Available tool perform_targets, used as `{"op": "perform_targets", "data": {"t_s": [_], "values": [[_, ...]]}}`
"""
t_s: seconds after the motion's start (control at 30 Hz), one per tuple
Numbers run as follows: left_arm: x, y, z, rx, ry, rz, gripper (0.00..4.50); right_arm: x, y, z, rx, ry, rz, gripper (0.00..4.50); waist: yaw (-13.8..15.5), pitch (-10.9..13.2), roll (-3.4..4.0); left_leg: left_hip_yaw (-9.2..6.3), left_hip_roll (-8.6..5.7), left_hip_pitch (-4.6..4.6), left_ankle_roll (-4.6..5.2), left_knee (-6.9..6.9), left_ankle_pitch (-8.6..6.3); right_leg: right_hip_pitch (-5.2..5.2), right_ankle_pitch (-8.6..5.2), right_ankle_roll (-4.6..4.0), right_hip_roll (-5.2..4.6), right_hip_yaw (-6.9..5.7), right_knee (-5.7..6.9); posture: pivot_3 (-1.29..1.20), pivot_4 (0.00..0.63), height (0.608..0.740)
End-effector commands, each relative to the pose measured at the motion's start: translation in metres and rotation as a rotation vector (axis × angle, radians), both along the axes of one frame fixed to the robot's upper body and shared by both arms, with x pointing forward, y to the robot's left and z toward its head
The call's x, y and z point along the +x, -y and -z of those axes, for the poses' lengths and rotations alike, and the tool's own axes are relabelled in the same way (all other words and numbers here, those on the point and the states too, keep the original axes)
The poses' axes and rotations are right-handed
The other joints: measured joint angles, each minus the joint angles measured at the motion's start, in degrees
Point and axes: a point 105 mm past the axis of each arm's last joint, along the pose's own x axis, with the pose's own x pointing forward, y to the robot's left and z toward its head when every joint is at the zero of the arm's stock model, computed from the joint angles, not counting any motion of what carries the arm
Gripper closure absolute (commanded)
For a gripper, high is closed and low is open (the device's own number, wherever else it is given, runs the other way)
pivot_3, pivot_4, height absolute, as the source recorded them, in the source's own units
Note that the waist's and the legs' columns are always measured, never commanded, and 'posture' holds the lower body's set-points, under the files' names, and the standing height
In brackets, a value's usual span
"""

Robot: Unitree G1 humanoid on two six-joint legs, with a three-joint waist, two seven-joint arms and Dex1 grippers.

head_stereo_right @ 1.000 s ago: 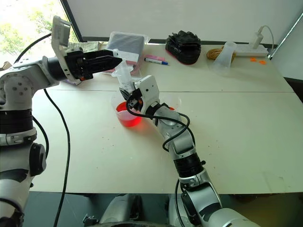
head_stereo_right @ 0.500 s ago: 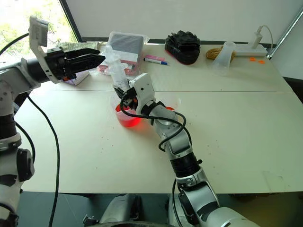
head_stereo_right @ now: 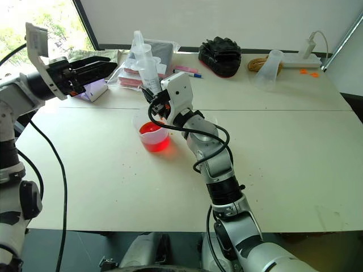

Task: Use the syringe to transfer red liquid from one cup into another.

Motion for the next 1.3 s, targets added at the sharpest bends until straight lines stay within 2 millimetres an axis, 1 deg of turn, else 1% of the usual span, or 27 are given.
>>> {"op": "perform_targets", "data": {"t_s": [0.03,0.07,0.13,0.3,0.43,0.53,0.63,0.73,0.8,0.93,1.0,1.03,1.13,1.3], "values": [[0.000,0.006,-0.012,-0.014,0.053,0.027,1.69,-0.013,0.001,-0.022,0.022,0.075,-0.018,3.16,0.0,0.0,0.00,0.00,0.00,0.00,0.00,0.00,0.00,0.00,0.00,0.00,0.00,0.00,0.00,0.00,0.150,0.740],[0.002,0.009,-0.012,-0.017,0.054,0.039,1.69,-0.014,0.003,-0.024,0.020,0.079,-0.017,3.16,0.0,0.0,0.00,0.00,0.00,0.00,0.00,0.00,0.00,0.00,0.00,0.00,0.01,0.00,0.00,0.00,0.150,0.740],[0.006,0.015,-0.012,-0.023,0.055,0.063,1.69,-0.017,0.008,-0.034,0.023,0.098,-0.012,3.16,0.1,0.0,0.00,0.00,0.00,-0.01,0.00,0.00,0.00,0.00,0.00,0.00,0.02,-0.01,0.00,0.00,0.150,0.740],[0.015,0.029,-0.013,-0.036,0.060,0.119,1.69,-0.028,0.029,-0.066,0.031,0.164,0.025,3.16,0.2,0.0,0.00,0.01,-0.03,-0.02,0.01,0.01,0.00,0.00,0.00,0.00,0.07,-0.01,0.00,0.00,0.150,0.740],[0.020,0.040,-0.011,-0.046,0.064,0.164,1.69,-0.037,0.058,-0.087,0.024,0.209,0.107,3.16,0.2,0.0,0.00,0.01,-0.03,-0.02,0.02,0.01,-0.01,0.00,0.00,0.00,0.08,-0.02,-0.01,0.00,0.150,0.740],[0.022,0.047,-0.010,-0.049,0.066,0.189,1.69,-0.039,0.082,-0.091,0.013,0.203,0.182,3.16,0.3,0.0,0.00,0.01,-0.03,-0.02,0.09,0.00,-0.05,0.01,0.00,0.00,0.08,-0.02,-0.01,0.00,0.150,0.740],[0.024,0.053,-0.010,-0.049,0.067,0.213,1.69,-0.037,0.102,-0.079,0.000,0.155,0.251,3.16,0.3,0.0,-0.01,0.01,-0.03,-0.02,0.16,0.00,-0.09,0.01,0.00,0.00,0.08,-0.02,-0.02,0.00,0.150,0.740],[0.025,0.059,-0.012,-0.051,0.070,0.236,1.69,-0.034,0.112,-0.058,-0.027,0.106,0.301,3.16,0.3,0.0,-0.01,0.02,-0.03,-0.02,0.39,0.00,-0.22,0.02,0.00,0.00,0.09,-0.02,-0.04,0.00,0.150,0.740],[0.026,0.065,-0.014,-0.052,0.075,0.252,1.69,-0.033,0.115,-0.045,-0.035,0.078,0.324,3.16,0.2,0.0,-0.01,0.02,-0.03,-0.01,0.40,0.00,-0.22,0.01,0.00,0.00,0.11,-0.02,-0.05,0.00,0.150,0.740],[0.024,0.080,-0.022,-0.053,0.091,0.308,1.69,-0.031,0.114,-0.022,-0.037,0.033,0.346,3.16,0.2,0.0,-0.01,0.03,-0.03,-0.02,0.40,0.01,-0.22,0.01,0.00,0.00,0.13,-0.01,-0.05,0.00,0.150,0.740],[0.023,0.087,-0.026,-0.057,0.097,0.334,1.69,-0.031,0.113,-0.016,-0.038,0.025,0.350,3.16,0.3,0.0,-0.01,0.03,-0.04,-0.02,0.40,0.01,-0.22,0.01,0.00,0.00,0.14,-0.02,-0.06,0.00,0.150,0.740],[0.019,0.095,-0.029,-0.062,0.098,0.371,1.69,-0.031,0.111,-0.013,-0.040,0.022,0.351,3.16,0.2,0.0,-0.01,0.03,-0.04,-0.02,0.41,0.01,-0.22,0.01,0.00,0.00,0.15,-0.02,-0.06,0.00,0.150,0.740],[0.011,0.112,-0.035,-0.060,0.105,0.448,1.69,-0.031,0.108,-0.008,-0.035,0.021,0.354,3.16,0.2,0.0,-0.01,0.03,-0.04,-0.02,0.41,0.01,-0.22,0.01,0.00,0.00,0.15,-0.02,-0.07,0.00,0.150,0.740],[0.004,0.128,-0.042,-0.052,0.115,0.521,1.69,-0.029,0.106,-0.005,-0.014,0.021,0.366,3.16,0.2,0.0,-0.02,0.01,-0.04,-0.02,0.40,0.01,-0.22,0.01,0.00,0.00,0.17,-0.02,-0.08,0.00,0.150,0.740]]}}
